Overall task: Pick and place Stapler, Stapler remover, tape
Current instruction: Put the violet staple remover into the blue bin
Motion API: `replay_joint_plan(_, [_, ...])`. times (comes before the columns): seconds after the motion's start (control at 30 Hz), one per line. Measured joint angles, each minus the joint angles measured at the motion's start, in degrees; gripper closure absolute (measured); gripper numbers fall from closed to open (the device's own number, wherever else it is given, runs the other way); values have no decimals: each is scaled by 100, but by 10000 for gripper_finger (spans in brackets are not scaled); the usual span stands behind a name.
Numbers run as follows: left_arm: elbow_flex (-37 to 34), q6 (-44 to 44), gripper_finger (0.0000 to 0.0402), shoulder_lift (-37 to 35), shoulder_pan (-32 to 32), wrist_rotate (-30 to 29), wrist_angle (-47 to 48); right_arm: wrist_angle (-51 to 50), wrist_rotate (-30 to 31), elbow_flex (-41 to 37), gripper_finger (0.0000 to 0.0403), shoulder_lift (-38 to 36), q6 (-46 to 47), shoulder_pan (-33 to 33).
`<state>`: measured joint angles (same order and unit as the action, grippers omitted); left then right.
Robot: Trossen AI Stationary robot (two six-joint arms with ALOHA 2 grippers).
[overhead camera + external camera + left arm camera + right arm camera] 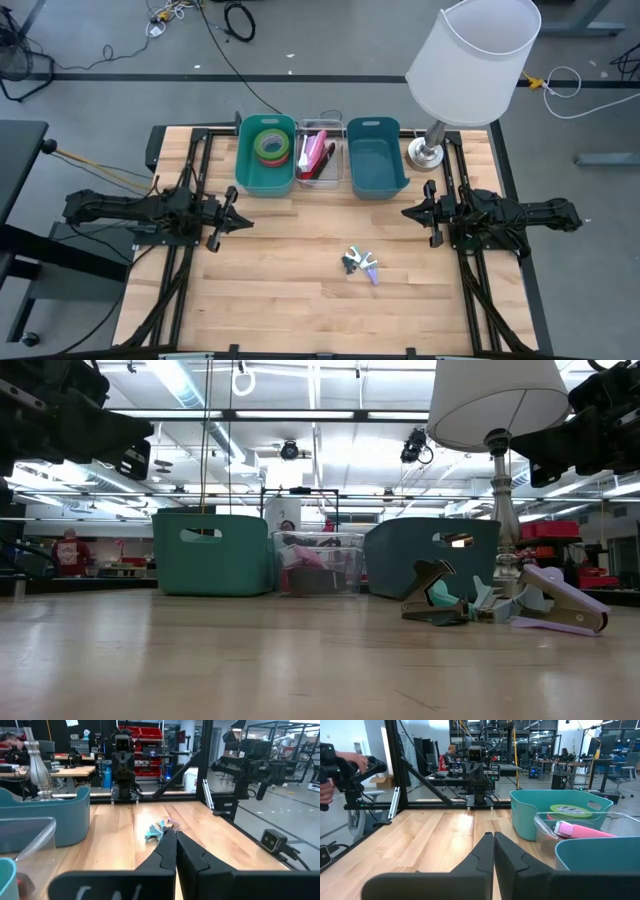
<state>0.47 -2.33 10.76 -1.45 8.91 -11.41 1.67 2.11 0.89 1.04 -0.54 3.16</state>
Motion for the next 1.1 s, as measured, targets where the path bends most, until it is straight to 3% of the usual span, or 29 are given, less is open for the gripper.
replay_joint_plan(0.27, [0,6,400,-538,0,-4,816,0,0,2,387,0,0,0])
replay_joint_plan(0.63, [0,50,400,-1070,0,-406,1003,0,0,0,387,0,0,-1])
replay_joint_plan(1.1, [0,2,399,-1049,0,-536,1054,-2,0,1,387,0,0,-2])
